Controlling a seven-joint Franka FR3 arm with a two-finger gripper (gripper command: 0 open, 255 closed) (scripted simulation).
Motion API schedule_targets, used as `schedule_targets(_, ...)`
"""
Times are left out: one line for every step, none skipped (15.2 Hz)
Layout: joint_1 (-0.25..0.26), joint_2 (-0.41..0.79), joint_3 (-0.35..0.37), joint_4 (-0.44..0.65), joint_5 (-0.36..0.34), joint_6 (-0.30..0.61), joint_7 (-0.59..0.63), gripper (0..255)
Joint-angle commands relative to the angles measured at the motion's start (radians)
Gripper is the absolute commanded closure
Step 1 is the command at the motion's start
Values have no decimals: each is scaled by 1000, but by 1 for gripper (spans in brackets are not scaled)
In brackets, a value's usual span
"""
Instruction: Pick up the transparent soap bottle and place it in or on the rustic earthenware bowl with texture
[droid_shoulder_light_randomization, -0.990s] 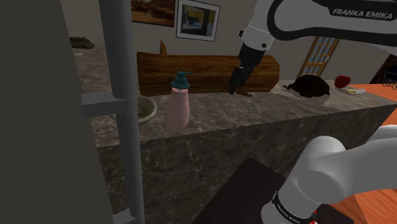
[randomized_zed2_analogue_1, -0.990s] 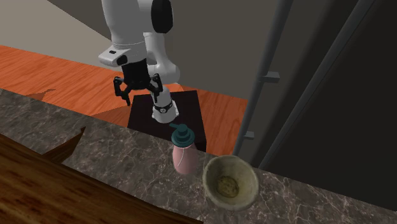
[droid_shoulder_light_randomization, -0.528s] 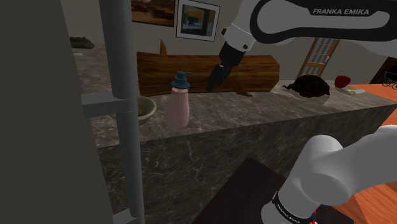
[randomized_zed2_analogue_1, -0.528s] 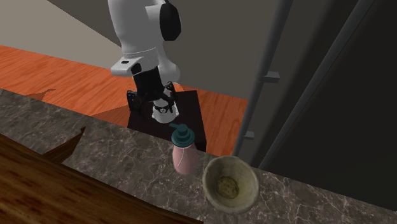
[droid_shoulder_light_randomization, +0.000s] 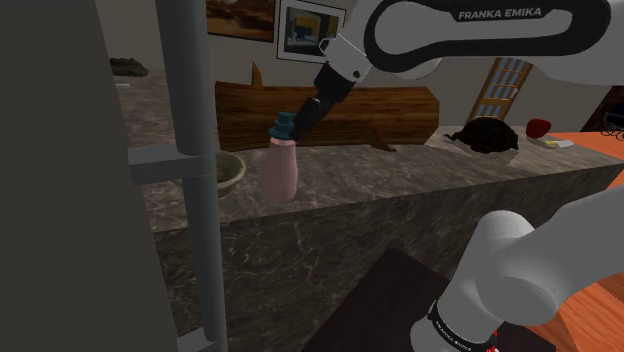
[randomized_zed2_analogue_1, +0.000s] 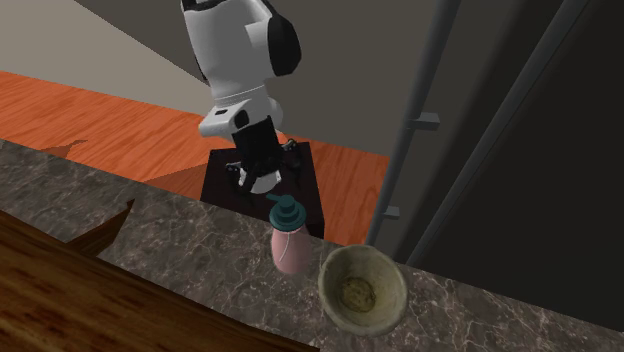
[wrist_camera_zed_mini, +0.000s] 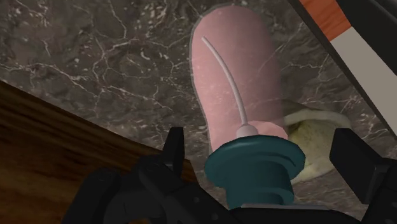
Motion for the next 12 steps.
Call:
schedule_targets(5, 16, 3, -9, 6, 29, -2, 0)
schedule_targets(6, 23, 4, -16, 7, 43, -3, 0)
schedule_targets(7, 30, 5, -23, 9, 57, -4, 0)
schedule_targets(8, 37, 6, -29, 10, 71, -5, 0)
schedule_targets(9, 50, 8, -39, 13, 94, -6, 0)
schedule_targets(9, 50, 8, -39, 13, 94, -6, 0)
schedule_targets(9, 50, 8, -39, 13, 94, -6, 0)
schedule_targets(9, 50, 8, -39, 13, 94, -6, 0)
schedule_targets(9, 50, 8, -39, 13, 94, -6, 0)
schedule_targets(9, 50, 8, -39, 13, 94, -6, 0)
schedule_targets(9, 50, 8, -39, 13, 94, -6, 0)
schedule_targets(9, 50, 8, -39, 13, 94, -6, 0)
